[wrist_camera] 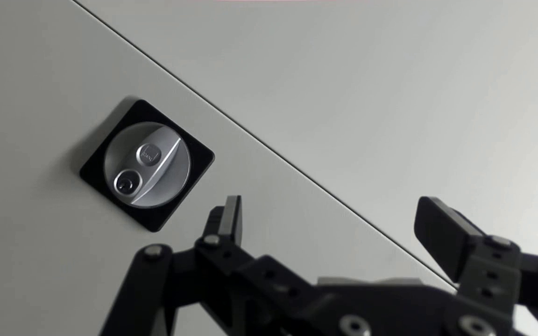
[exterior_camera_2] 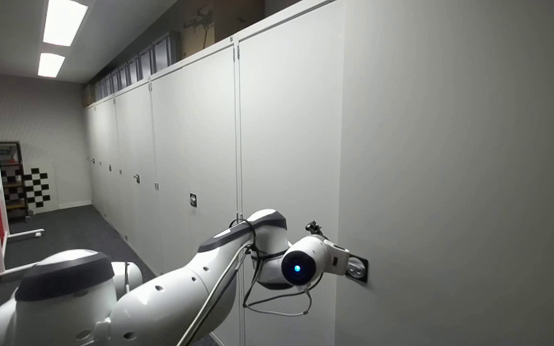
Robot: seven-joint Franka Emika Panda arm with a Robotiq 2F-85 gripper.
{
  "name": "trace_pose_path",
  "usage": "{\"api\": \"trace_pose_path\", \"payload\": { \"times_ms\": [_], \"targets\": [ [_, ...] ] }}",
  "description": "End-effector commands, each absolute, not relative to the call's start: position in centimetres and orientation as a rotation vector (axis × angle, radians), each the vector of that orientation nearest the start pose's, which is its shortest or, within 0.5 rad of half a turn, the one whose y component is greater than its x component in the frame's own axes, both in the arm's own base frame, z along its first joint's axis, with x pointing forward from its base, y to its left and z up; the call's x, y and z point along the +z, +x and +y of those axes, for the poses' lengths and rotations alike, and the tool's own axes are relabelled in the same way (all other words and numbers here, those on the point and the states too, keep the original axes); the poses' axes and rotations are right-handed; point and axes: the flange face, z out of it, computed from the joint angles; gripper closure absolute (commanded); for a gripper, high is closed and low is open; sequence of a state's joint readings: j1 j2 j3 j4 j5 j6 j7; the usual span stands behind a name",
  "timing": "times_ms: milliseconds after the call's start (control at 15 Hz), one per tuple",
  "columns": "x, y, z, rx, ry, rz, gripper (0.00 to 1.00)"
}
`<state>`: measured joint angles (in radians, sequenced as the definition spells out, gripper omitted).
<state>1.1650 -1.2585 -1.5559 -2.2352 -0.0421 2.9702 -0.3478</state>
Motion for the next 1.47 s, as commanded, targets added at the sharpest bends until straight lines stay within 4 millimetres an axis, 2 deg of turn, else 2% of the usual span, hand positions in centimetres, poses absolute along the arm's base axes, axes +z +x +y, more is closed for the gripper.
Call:
{"api": "trace_pose_path", "payload": {
  "times_ms": [0, 400, 1400],
  "targets": [
    [38.3, 47.7, -32.6, -1.252, -1.829, 0.584, 0.00],
    [37.2, 47.9, -33.3, -1.227, -1.870, 0.564, 0.00],
    [37.2, 47.9, -33.3, -1.227, -1.871, 0.564, 0.00]
  ]
}}
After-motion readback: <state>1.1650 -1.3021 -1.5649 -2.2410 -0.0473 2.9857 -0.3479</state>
